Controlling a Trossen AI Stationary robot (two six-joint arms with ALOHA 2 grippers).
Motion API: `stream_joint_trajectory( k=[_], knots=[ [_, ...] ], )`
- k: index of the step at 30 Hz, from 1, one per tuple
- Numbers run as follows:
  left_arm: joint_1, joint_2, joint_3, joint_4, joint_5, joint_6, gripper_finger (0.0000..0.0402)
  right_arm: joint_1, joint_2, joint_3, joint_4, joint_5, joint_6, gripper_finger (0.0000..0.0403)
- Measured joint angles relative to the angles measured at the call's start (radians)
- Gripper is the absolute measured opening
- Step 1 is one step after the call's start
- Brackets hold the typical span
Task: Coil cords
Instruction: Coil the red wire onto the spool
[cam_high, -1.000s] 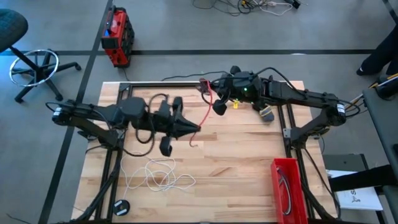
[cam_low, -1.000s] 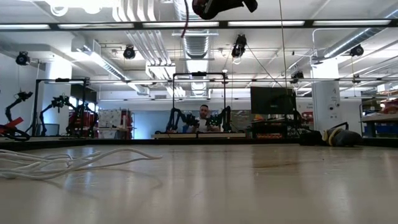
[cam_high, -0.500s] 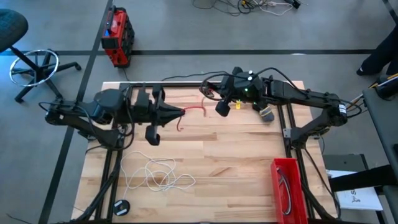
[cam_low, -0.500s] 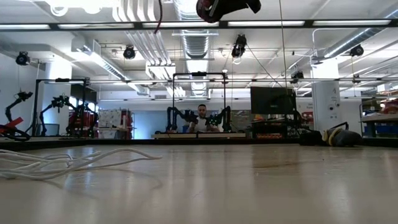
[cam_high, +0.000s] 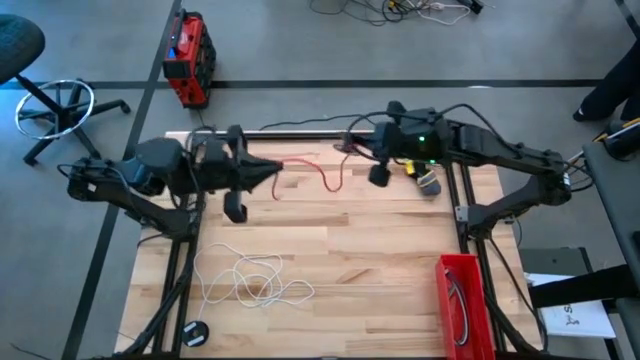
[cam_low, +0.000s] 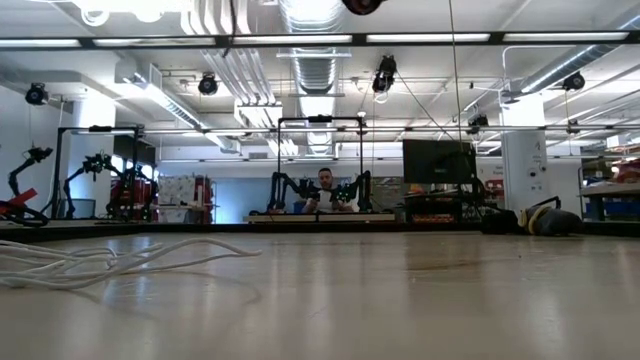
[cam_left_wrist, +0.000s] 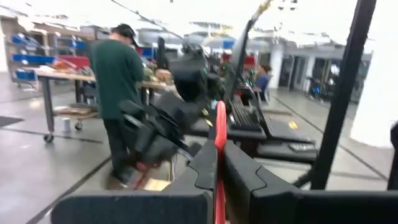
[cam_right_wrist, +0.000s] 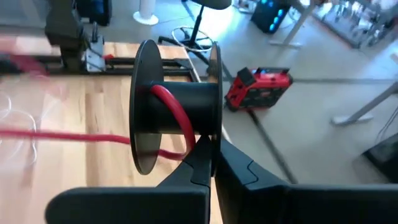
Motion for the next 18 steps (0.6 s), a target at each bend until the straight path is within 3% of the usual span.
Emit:
stream_joint_trajectory(
  k=[7, 13, 18],
  knots=[
    [0.001, -0.058, 0.001, 0.042, -0.075, 0.038, 0.0001, 0.009, -0.017, -0.003, -0.166, -0.008, -0.077, 0.0000],
    [0.002, -0.045, 0.000, 0.143, -0.077, 0.054, 0.0001, 0.031, 0.027, -0.032, -0.163, -0.046, -0.129, 0.0000],
    [0.001, -0.055, 0.000, 0.074, -0.095, 0.046, 0.0001, 0.042, 0.052, -0.034, -0.151, -0.105, -0.143, 0.0000]
  ],
)
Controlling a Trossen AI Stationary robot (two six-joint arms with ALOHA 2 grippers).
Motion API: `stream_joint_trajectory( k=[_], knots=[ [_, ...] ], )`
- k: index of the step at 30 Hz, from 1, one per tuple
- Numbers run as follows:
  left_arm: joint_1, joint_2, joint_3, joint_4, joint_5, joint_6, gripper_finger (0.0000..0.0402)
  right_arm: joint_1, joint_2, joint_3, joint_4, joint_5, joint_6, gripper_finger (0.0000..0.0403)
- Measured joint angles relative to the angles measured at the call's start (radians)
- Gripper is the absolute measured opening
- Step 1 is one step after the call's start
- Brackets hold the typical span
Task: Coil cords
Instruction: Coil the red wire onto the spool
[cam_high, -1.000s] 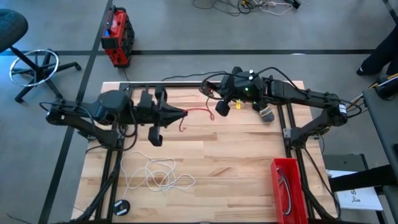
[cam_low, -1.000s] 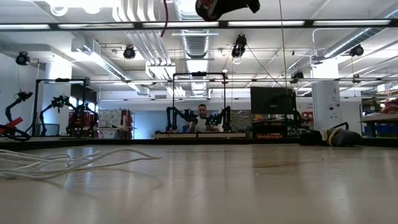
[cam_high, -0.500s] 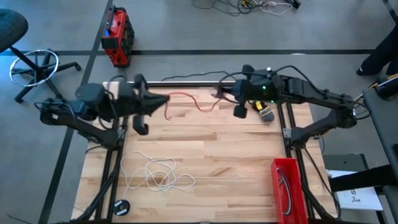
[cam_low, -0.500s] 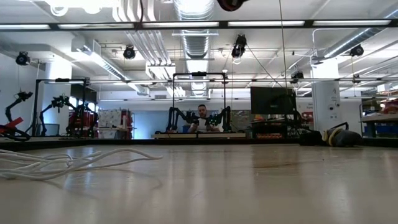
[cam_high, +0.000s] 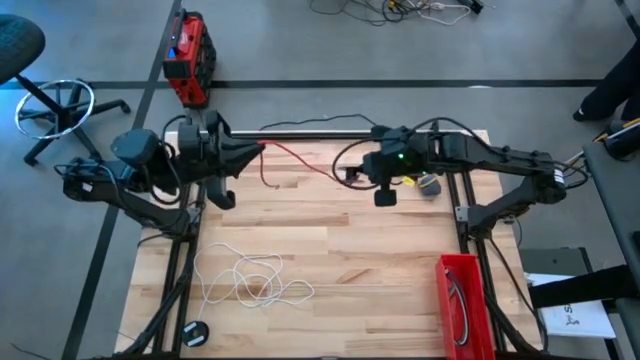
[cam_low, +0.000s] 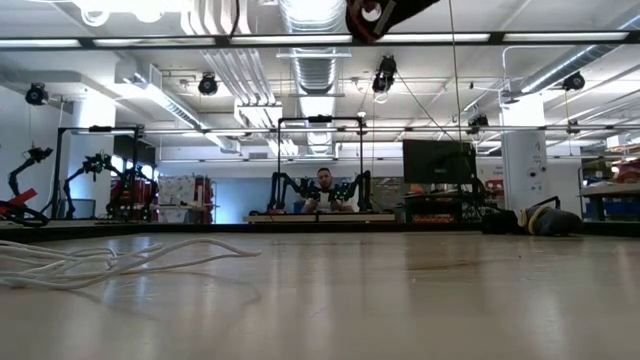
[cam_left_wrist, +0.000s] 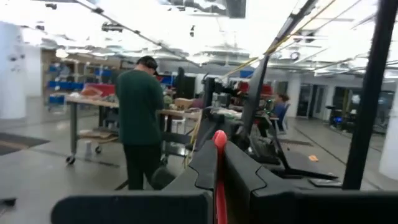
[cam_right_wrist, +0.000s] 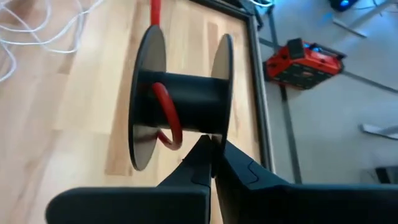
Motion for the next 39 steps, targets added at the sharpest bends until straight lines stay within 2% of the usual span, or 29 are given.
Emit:
stream_joint_trajectory(
  k=[4, 8, 15, 18, 22, 26, 28, 32, 36, 39],
  knots=[
    [0.000, -0.033, 0.000, -0.085, -0.071, -0.031, 0.0001, 0.000, -0.040, 0.008, 0.005, -0.013, -0.025, 0.0000],
    [0.000, -0.056, 0.000, -0.108, -0.156, -0.022, 0.0001, 0.004, -0.075, 0.008, -0.019, -0.079, -0.034, 0.0000],
    [0.000, -0.077, 0.000, -0.013, -0.159, 0.021, 0.0001, 0.008, -0.058, -0.020, -0.085, -0.078, -0.001, 0.0000],
    [0.000, -0.076, -0.001, -0.011, -0.157, 0.016, 0.0001, 0.009, -0.046, -0.044, -0.043, -0.079, 0.056, 0.0000],
    [0.001, -0.031, 0.002, 0.043, -0.088, -0.025, 0.0001, -0.008, -0.026, -0.083, 0.080, 0.028, 0.195, 0.0000],
    [0.000, 0.062, 0.001, 0.153, -0.012, -0.035, 0.0001, -0.008, 0.034, -0.093, 0.195, 0.183, 0.290, 0.0000],
    [0.000, 0.108, 0.000, 0.228, 0.041, -0.047, 0.0001, -0.007, 0.069, -0.093, 0.265, 0.228, 0.338, 0.0000],
    [0.000, 0.184, 0.023, 0.314, 0.119, -0.055, 0.0001, -0.008, 0.137, -0.093, 0.426, 0.238, 0.408, 0.0000],
    [0.000, 0.243, 0.079, 0.265, 0.153, -0.066, 0.0001, -0.007, 0.188, -0.093, 0.527, 0.237, 0.414, 0.0000],
    [0.001, 0.265, 0.122, 0.233, 0.219, -0.079, 0.0001, -0.007, 0.214, -0.093, 0.594, 0.237, 0.413, 0.0000]
  ],
)
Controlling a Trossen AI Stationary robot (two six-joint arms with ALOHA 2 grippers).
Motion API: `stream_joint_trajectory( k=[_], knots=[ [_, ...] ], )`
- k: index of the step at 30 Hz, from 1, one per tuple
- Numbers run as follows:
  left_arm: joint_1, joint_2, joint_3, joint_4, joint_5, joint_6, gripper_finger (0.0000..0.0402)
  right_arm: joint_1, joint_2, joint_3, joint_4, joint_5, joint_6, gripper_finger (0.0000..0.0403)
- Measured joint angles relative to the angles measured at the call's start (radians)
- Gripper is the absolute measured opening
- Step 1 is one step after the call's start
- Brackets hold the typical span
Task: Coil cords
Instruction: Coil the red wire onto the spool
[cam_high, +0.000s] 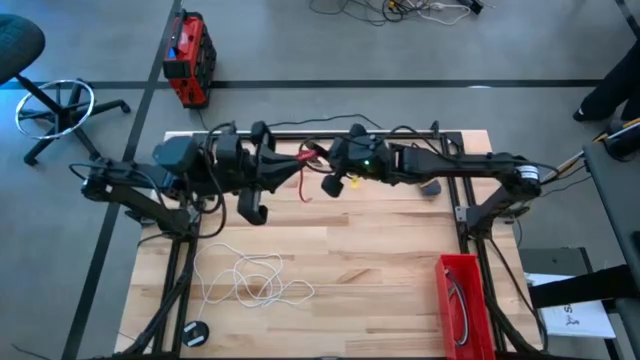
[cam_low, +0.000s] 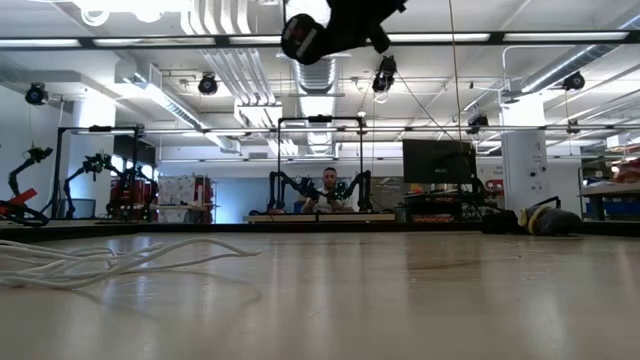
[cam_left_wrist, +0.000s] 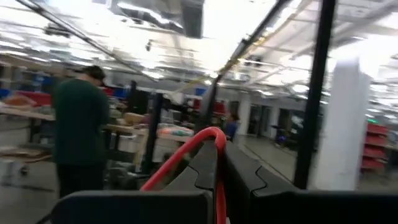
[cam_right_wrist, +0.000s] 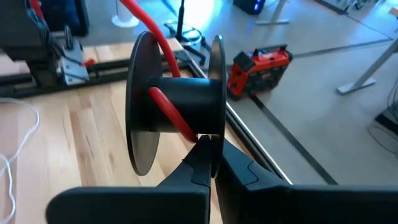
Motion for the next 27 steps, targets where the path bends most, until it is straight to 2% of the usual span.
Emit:
stream_joint_trajectory(
  k=[5, 12, 15, 20, 27],
  knots=[
    [-0.003, 0.046, 0.059, -0.088, 0.068, -0.001, 0.0001, 0.000, 0.019, 0.000, 0.117, -0.003, 0.006, 0.0000],
    [-0.033, 0.021, 0.055, -0.105, 0.102, 0.019, 0.0001, -0.007, -0.019, -0.002, 0.117, -0.015, 0.000, 0.0000],
    [-0.048, 0.012, 0.052, -0.098, 0.103, 0.069, 0.0001, -0.019, -0.032, -0.002, 0.164, -0.070, 0.050, 0.0000],
    [-0.053, 0.022, 0.050, -0.097, 0.104, 0.113, 0.0001, -0.035, -0.023, -0.002, 0.290, -0.233, 0.183, 0.0000],
    [-0.064, 0.028, 0.050, -0.132, 0.139, 0.113, 0.0001, -0.040, -0.013, -0.008, 0.388, -0.235, 0.243, 0.0000]
  ],
)
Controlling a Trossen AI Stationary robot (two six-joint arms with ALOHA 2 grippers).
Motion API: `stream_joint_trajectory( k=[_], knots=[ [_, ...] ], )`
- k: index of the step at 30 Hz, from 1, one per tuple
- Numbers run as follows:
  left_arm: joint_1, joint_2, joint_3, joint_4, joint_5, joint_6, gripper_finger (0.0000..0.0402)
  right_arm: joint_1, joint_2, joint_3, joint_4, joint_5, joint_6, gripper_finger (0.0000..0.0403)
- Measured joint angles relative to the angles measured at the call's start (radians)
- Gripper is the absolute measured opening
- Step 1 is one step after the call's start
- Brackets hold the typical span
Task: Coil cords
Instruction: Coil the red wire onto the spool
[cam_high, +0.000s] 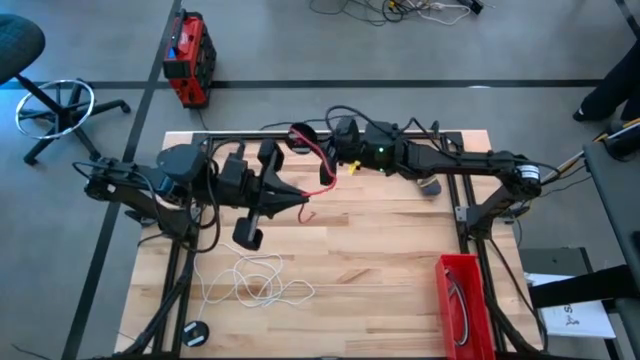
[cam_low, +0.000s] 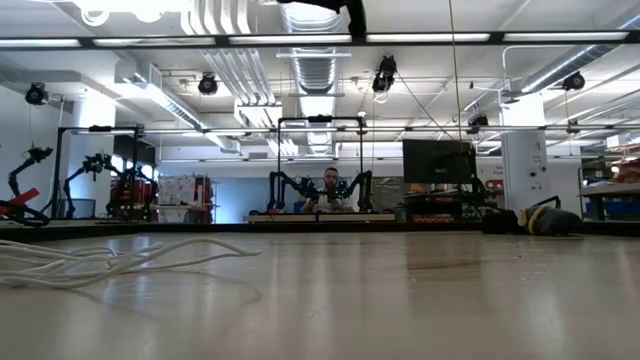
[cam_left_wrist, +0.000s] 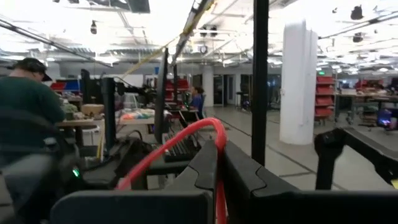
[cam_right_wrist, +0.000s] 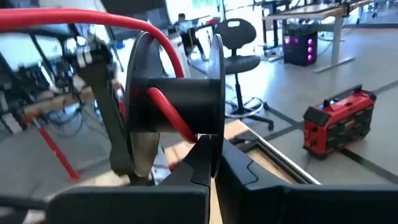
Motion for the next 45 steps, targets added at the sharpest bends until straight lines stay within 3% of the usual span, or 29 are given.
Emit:
stream_joint_trajectory(
  k=[6, 16, 21, 27, 36, 45],
  knots=[
    [-0.030, -0.001, -0.001, -0.098, 0.002, 0.000, 0.0001, -0.001, -0.012, 0.000, 0.015, -0.004, -0.033, 0.0000],
    [-0.051, -0.012, -0.001, -0.266, -0.103, -0.029, 0.0001, 0.000, -0.052, -0.001, -0.017, -0.115, -0.109, 0.0000],
    [-0.061, -0.029, -0.001, -0.383, -0.210, -0.064, 0.0001, 0.000, -0.095, -0.001, -0.084, -0.128, -0.162, 0.0000],
    [-0.062, -0.039, -0.001, -0.547, -0.384, -0.123, 0.0001, 0.000, -0.153, -0.001, -0.139, -0.222, -0.179, 0.0000],
    [-0.061, -0.034, -0.003, -0.673, -0.549, -0.203, 0.0001, 0.000, -0.229, -0.001, -0.208, -0.222, -0.193, 0.0000],
    [-0.050, -0.002, -0.008, -0.677, -0.592, -0.243, 0.0001, 0.003, -0.245, -0.001, -0.255, -0.309, -0.176, 0.0000]
  ],
)
